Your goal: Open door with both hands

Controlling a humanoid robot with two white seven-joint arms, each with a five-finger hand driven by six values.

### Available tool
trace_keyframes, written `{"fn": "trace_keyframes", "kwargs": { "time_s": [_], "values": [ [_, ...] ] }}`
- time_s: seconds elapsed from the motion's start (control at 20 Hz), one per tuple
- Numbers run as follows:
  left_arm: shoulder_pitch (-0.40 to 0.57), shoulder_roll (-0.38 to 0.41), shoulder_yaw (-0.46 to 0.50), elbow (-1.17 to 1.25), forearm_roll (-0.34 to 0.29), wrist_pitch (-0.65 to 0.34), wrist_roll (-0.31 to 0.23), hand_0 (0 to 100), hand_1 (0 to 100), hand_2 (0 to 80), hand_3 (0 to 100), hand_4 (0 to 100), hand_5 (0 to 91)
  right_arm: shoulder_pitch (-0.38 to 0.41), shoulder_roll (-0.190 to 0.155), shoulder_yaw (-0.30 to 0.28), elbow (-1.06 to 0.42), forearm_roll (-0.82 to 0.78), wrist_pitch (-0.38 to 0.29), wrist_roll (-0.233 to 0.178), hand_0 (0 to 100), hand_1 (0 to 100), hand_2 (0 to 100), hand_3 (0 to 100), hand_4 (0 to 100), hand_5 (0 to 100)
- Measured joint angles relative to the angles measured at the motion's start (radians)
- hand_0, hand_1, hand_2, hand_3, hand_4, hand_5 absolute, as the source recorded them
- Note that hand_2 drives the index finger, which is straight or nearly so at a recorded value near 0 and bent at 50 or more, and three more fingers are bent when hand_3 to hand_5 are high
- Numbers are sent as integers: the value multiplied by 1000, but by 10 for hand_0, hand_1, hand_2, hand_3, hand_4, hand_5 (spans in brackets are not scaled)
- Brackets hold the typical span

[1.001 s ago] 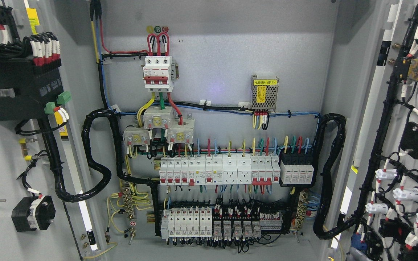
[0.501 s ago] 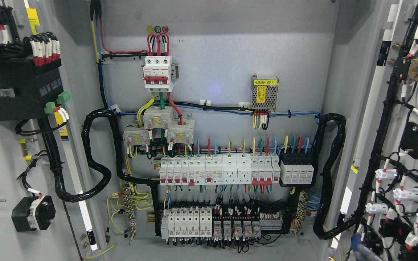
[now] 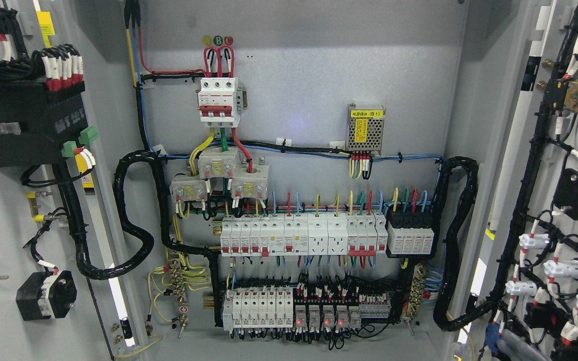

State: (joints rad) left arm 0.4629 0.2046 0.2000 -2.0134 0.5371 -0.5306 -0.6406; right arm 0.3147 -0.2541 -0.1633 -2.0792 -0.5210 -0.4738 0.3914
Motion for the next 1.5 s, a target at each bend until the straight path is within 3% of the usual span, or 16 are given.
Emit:
{"fn": "trace_keyframes", "kwargs": {
  "time_s": [0.25, 0.75, 1.0, 1.5],
  "values": [
    [7, 0, 62, 9, 52, 26, -14, 120, 556, 0, 0, 0, 0, 0, 6, -33, 6, -37, 1, 0, 0, 500, 40, 0, 0, 0],
    [4, 8, 157, 55, 95, 56, -26, 120, 556, 0, 0, 0, 0, 22, 14, -95, 16, -106, 2, 0, 0, 500, 40, 0, 0, 0],
    [-34, 29, 195, 111, 139, 130, -54, 120, 556, 0, 0, 0, 0, 43, 14, -124, 19, -153, 2, -1, 0, 500, 40, 0, 0, 0],
    [-76, 89, 260, 224, 190, 151, -63, 120, 556, 0, 0, 0, 0, 64, 12, -171, 26, -190, 2, 0, 0, 500, 40, 0, 0, 0]
  ]
}}
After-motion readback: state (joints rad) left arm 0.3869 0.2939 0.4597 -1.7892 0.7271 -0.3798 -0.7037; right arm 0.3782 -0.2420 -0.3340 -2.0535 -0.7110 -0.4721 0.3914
